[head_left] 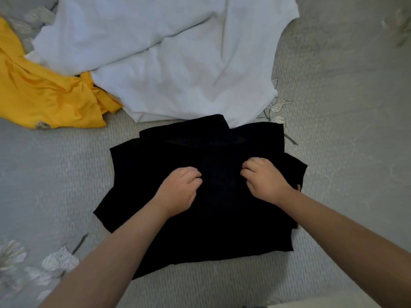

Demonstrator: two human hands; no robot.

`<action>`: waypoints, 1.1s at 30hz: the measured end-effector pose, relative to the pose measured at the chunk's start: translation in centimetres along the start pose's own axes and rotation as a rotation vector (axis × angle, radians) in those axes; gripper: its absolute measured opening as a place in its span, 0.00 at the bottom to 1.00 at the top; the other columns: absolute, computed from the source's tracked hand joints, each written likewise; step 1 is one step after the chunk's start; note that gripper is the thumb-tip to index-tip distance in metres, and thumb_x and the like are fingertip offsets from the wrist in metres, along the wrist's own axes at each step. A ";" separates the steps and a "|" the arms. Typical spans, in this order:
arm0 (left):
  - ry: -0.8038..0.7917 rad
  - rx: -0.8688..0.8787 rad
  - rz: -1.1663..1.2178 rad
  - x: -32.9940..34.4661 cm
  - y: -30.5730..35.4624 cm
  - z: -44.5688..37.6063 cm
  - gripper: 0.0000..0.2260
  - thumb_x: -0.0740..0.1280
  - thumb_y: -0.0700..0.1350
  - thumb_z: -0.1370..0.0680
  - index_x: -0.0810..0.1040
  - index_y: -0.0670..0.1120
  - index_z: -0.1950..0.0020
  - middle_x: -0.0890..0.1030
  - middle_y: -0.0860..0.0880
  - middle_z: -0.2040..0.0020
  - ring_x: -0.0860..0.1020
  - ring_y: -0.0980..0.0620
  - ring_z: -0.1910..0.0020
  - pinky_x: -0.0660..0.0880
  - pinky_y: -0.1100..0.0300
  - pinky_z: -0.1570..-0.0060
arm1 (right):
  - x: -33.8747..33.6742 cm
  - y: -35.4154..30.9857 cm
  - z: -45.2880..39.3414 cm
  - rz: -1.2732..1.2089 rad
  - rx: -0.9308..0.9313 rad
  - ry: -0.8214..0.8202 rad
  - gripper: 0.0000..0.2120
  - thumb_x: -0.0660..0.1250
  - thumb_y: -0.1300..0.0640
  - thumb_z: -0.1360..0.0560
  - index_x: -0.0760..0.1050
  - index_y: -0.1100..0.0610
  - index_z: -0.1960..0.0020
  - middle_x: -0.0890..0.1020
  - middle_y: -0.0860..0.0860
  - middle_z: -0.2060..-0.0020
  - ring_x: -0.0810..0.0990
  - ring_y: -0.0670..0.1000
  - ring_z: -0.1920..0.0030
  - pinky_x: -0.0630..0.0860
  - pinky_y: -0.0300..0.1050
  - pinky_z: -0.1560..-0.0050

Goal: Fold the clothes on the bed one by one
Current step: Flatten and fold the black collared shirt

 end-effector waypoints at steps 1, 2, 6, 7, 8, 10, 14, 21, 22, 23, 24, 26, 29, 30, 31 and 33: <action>-0.048 -0.006 -0.010 0.4 0.0 -0.7 0.13 0.77 0.35 0.43 0.83 0.38 0.60 0.83 0.40 0.56 0.83 0.41 0.55 0.80 0.47 0.57 | 0.3 0.1 -0.6 -0.022 0.001 -0.042 0.14 0.76 0.70 0.49 0.81 0.65 0.63 0.82 0.60 0.64 0.83 0.60 0.63 0.81 0.52 0.61; -0.064 -0.056 -0.023 0.5 -0.4 -1.5 0.18 0.78 0.33 0.46 0.83 0.37 0.57 0.83 0.37 0.53 0.82 0.39 0.52 0.78 0.43 0.56 | 0.4 0.4 -1.4 -0.047 0.012 -0.050 0.17 0.76 0.72 0.48 0.81 0.67 0.60 0.82 0.63 0.61 0.83 0.62 0.60 0.80 0.55 0.59; 0.031 -0.283 -0.034 -1.1 -2.6 -4.4 0.23 0.71 0.29 0.38 0.77 0.32 0.43 0.74 0.31 0.39 0.72 0.30 0.39 0.69 0.36 0.43 | -1.3 2.4 -4.7 -0.116 0.096 0.085 0.20 0.65 0.75 0.41 0.77 0.73 0.49 0.79 0.70 0.51 0.79 0.69 0.51 0.76 0.64 0.50; 0.047 -0.340 -0.033 -1.6 -3.1 -4.9 0.23 0.69 0.29 0.35 0.74 0.32 0.39 0.71 0.30 0.36 0.69 0.30 0.36 0.67 0.36 0.40 | -1.7 3.1 -5.0 -0.141 0.162 0.118 0.19 0.63 0.74 0.39 0.77 0.73 0.48 0.78 0.70 0.49 0.78 0.70 0.49 0.76 0.64 0.50; 0.040 -0.401 -0.031 -1.9 -3.6 -5.2 0.23 0.67 0.31 0.32 0.71 0.33 0.36 0.68 0.31 0.34 0.66 0.31 0.33 0.64 0.38 0.37 | -2.0 3.8 -5.0 -0.166 0.235 0.123 0.19 0.61 0.73 0.37 0.76 0.73 0.46 0.77 0.70 0.46 0.76 0.69 0.46 0.76 0.63 0.48; 0.027 -0.455 -0.042 -2.3 -3.9 -5.4 0.24 0.65 0.32 0.29 0.68 0.33 0.34 0.64 0.31 0.31 0.63 0.33 0.31 0.62 0.39 0.35 | -2.1 4.9 -4.1 -0.169 0.366 0.096 0.19 0.59 0.71 0.32 0.74 0.71 0.42 0.73 0.67 0.39 0.71 0.65 0.37 0.71 0.62 0.43; 0.090 -0.137 -0.164 -2.3 -0.6 -6.4 0.22 0.72 0.28 0.39 0.78 0.31 0.45 0.76 0.30 0.43 0.75 0.30 0.44 0.73 0.36 0.48 | -2.0 5.5 1.7 -0.224 0.652 0.193 0.20 0.64 0.66 0.29 0.71 0.69 0.38 0.71 0.65 0.36 0.68 0.63 0.34 0.65 0.60 0.36; -0.318 0.296 -0.062 1.5 8.1 -13.5 0.21 0.62 0.37 0.25 0.69 0.38 0.32 0.70 0.40 0.32 0.70 0.42 0.35 0.68 0.50 0.37 | 2.7 -1.1 14.1 -0.412 1.329 -0.078 0.39 0.65 0.37 0.31 0.58 0.56 0.28 0.69 0.54 0.34 0.65 0.54 0.33 0.57 0.51 0.35; -0.409 0.292 -0.104 2.3 9.0 -14.8 0.23 0.59 0.39 0.23 0.61 0.42 0.27 0.63 0.43 0.27 0.64 0.44 0.31 0.63 0.52 0.34 | 3.5 -2.0 14.6 -0.438 1.360 -0.090 0.38 0.64 0.37 0.30 0.59 0.56 0.29 0.69 0.53 0.34 0.65 0.53 0.33 0.56 0.50 0.37; -0.466 0.286 -0.164 2.9 9.8 -15.9 0.26 0.58 0.40 0.22 0.55 0.45 0.25 0.57 0.46 0.25 0.60 0.45 0.29 0.62 0.54 0.34 | 4.1 -2.6 14.8 -0.458 1.387 -0.085 0.36 0.64 0.37 0.30 0.60 0.55 0.29 0.69 0.53 0.34 0.65 0.52 0.34 0.55 0.48 0.38; -0.490 0.279 -0.231 3.3 10.5 -17.0 0.28 0.59 0.41 0.22 0.51 0.47 0.24 0.53 0.48 0.24 0.60 0.46 0.29 0.63 0.54 0.36 | 4.5 -2.8 14.7 -0.478 1.414 -0.065 0.34 0.64 0.38 0.29 0.63 0.56 0.31 0.70 0.52 0.36 0.66 0.51 0.35 0.55 0.47 0.40; -0.517 0.225 -0.306 3.8 11.5 -18.7 0.32 0.63 0.41 0.24 0.49 0.48 0.24 0.52 0.48 0.25 0.64 0.45 0.33 0.69 0.53 0.45 | 5.1 -2.6 14.3 -0.522 1.480 0.003 0.27 0.66 0.41 0.29 0.69 0.56 0.38 0.74 0.52 0.41 0.68 0.51 0.39 0.56 0.45 0.44; -0.605 0.089 -0.332 3.8 12.3 -20.1 0.29 0.63 0.40 0.25 0.54 0.44 0.27 0.59 0.44 0.29 0.74 0.42 0.42 0.71 0.52 0.59 | 5.6 -2.4 13.4 -0.595 1.530 0.049 0.14 0.66 0.47 0.28 0.73 0.57 0.51 0.77 0.52 0.50 0.71 0.52 0.45 0.58 0.45 0.49; -0.634 0.066 -0.345 3.9 12.5 -20.4 0.26 0.63 0.39 0.24 0.57 0.43 0.28 0.63 0.42 0.31 0.74 0.41 0.43 0.71 0.52 0.59 | 5.7 -2.5 13.2 -0.609 1.531 0.052 0.12 0.66 0.48 0.27 0.74 0.57 0.53 0.77 0.53 0.51 0.72 0.52 0.46 0.58 0.45 0.51; -0.659 0.040 -0.335 4.0 12.6 -20.5 0.23 0.62 0.38 0.24 0.60 0.42 0.31 0.68 0.41 0.35 0.74 0.40 0.43 0.70 0.52 0.58 | 5.6 -2.5 13.1 -0.611 1.526 0.056 0.10 0.64 0.49 0.26 0.74 0.57 0.54 0.77 0.52 0.52 0.72 0.52 0.47 0.55 0.44 0.53; -0.697 -0.010 -0.294 3.8 12.6 -20.6 0.16 0.60 0.37 0.23 0.67 0.40 0.36 0.72 0.41 0.39 0.74 0.40 0.43 0.70 0.52 0.55 | 5.4 -2.2 13.4 -0.586 1.490 0.065 0.07 0.62 0.51 0.25 0.72 0.55 0.57 0.78 0.51 0.55 0.74 0.51 0.53 0.49 0.42 0.57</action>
Point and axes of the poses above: each hand's wrist, its own z-axis away from the middle knuckle, its own x-axis out of the palm, y = z × x, the point moved 3 cm from there along -z, towards the middle knuckle
